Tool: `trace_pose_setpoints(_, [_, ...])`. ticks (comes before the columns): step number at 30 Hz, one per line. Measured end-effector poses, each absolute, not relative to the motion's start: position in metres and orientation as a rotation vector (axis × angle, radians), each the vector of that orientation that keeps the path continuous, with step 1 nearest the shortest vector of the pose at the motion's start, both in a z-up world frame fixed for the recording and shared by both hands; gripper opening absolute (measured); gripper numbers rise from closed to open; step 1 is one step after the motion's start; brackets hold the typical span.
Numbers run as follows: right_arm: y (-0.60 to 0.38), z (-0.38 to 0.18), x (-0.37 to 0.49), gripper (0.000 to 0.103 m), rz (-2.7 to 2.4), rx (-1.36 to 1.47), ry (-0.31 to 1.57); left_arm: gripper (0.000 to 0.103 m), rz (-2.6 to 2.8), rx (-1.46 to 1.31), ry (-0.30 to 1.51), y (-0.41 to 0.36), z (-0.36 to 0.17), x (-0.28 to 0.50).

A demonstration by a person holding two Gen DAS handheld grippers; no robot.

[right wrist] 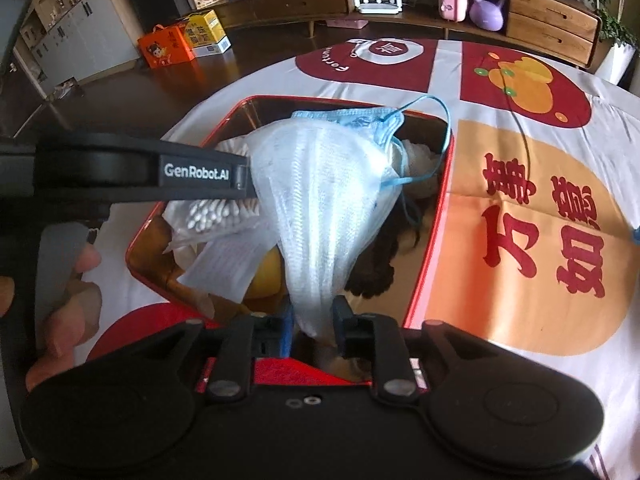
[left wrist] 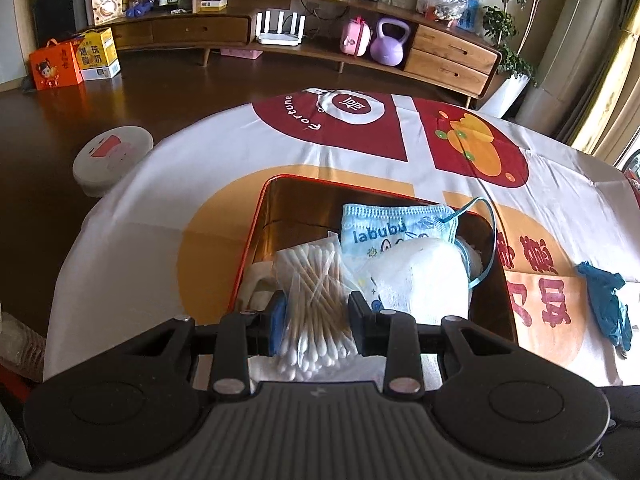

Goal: Organize soft objects
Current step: 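Lower both bags into the tin and open both tools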

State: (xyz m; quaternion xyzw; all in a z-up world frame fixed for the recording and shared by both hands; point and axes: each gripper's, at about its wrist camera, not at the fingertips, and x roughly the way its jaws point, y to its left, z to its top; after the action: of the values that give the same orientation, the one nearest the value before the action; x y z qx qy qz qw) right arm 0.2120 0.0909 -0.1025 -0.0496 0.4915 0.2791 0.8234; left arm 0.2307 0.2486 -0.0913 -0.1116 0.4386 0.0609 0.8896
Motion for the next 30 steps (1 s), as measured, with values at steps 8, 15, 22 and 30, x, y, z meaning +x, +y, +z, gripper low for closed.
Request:
trace_pose_setpoints(8, [0.082, -0.087, 0.208, 0.04, 0.592, -0.104, 1.009, 0.059, 0.143, -0.244, 0.898, 0.246, -0.082, 0.222])
trace_pose_setpoints(15, [0.072, -0.07, 0.201, 0.051, 0.598, -0.084, 0.98, 0.061, 0.151, -0.238, 0.872, 0.242, -0.065, 0.207])
trace_pose_setpoints(22, [0.056, -0.047, 0.187, 0.063, 0.611, -0.071, 0.93, 0.065, 0.151, -0.23, 0.838, 0.235, -0.046, 0.188])
trace_pose_setpoints(30, [0.032, -0.024, 0.174, 0.076, 0.609, -0.063, 0.879, 0.065, 0.119, -0.211, 0.817, 0.216, -0.031, 0.166])
